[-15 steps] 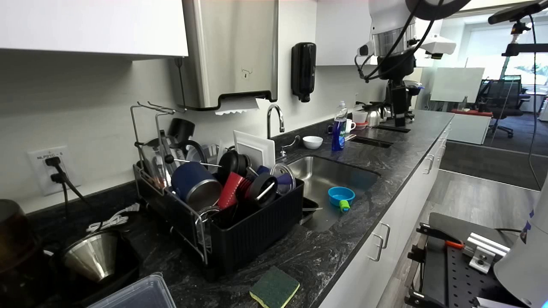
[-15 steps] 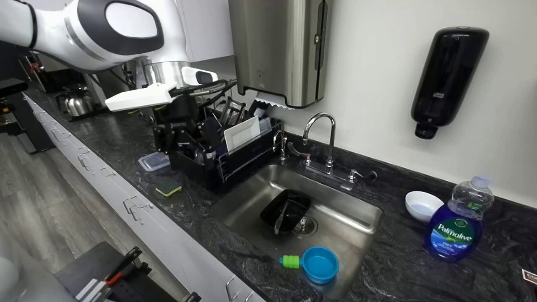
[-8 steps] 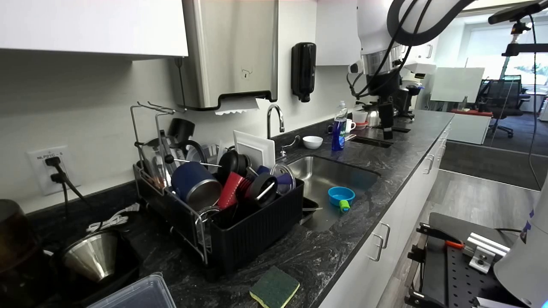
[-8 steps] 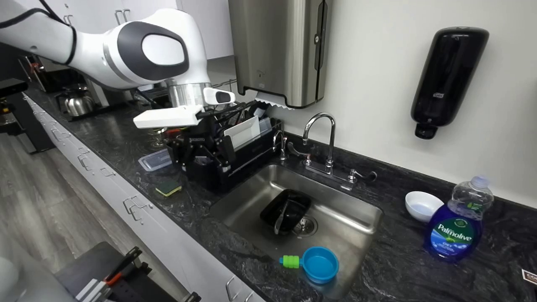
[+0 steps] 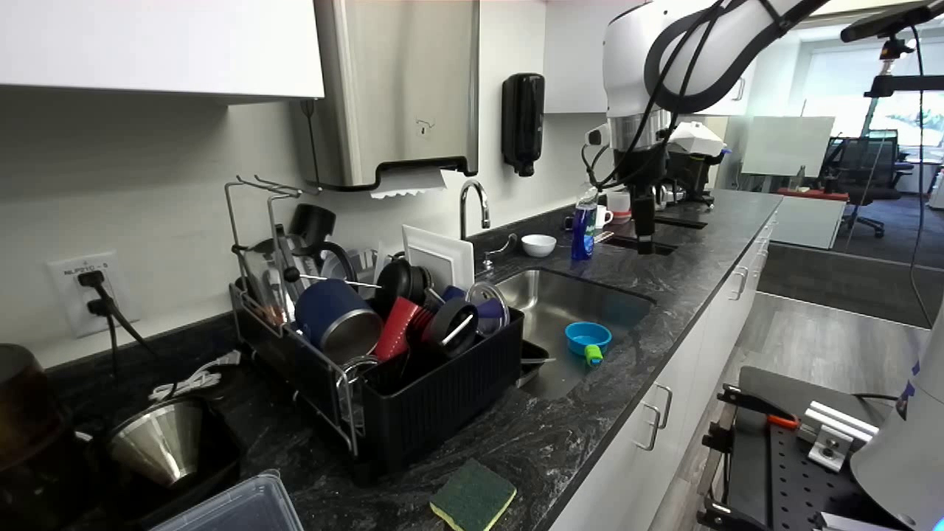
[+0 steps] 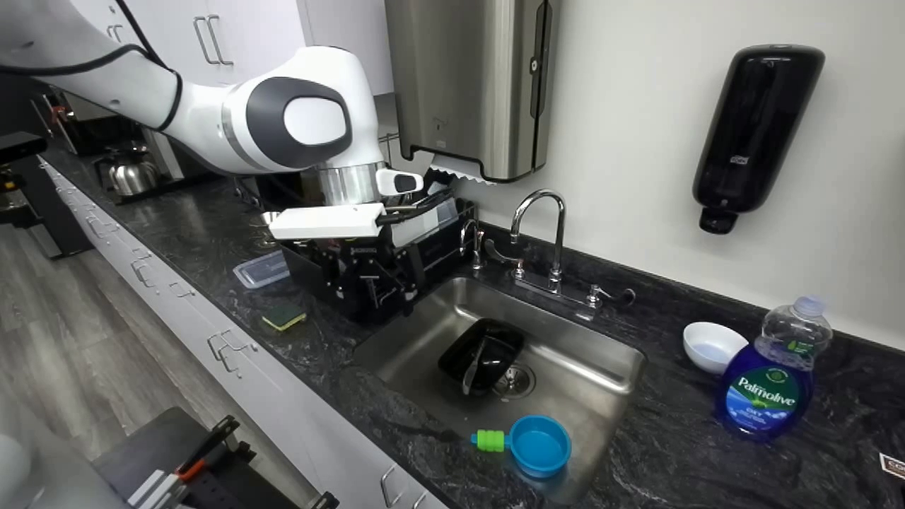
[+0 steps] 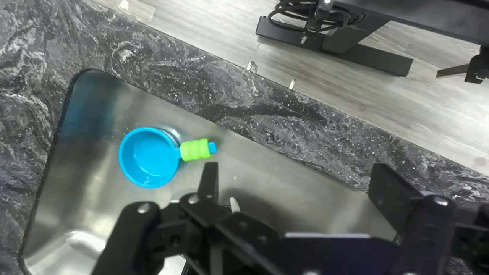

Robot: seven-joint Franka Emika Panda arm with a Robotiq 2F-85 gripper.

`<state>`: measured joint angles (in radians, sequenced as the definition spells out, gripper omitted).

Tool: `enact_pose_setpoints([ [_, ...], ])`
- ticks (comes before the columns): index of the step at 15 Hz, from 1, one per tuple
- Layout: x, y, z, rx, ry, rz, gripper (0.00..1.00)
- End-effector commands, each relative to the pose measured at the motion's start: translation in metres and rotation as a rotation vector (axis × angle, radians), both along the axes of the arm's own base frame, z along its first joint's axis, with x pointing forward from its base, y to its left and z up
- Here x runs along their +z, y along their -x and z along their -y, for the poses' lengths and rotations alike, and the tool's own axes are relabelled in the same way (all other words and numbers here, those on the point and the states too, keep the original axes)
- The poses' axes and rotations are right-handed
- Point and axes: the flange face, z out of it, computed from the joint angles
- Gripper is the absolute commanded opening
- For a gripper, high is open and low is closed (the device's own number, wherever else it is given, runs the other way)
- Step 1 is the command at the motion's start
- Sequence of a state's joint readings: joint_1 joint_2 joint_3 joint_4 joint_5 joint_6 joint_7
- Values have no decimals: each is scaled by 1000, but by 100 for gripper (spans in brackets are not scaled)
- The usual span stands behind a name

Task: Take the blue pan out of the sink and place it on the dishrack

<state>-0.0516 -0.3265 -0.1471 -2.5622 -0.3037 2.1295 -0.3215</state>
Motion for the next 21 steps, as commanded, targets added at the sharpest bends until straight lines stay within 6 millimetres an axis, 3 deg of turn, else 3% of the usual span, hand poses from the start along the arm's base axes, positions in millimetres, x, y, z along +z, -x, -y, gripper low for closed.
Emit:
enact_pose_setpoints([
  [1, -13, -17, 15, 56, -3, 10, 100],
  [5, -31, -34, 40, 72, 0, 6, 100],
  [14, -69, -77, 120, 6, 21, -29, 100],
  [21, -89, -118, 155, 27, 50, -66, 100],
])
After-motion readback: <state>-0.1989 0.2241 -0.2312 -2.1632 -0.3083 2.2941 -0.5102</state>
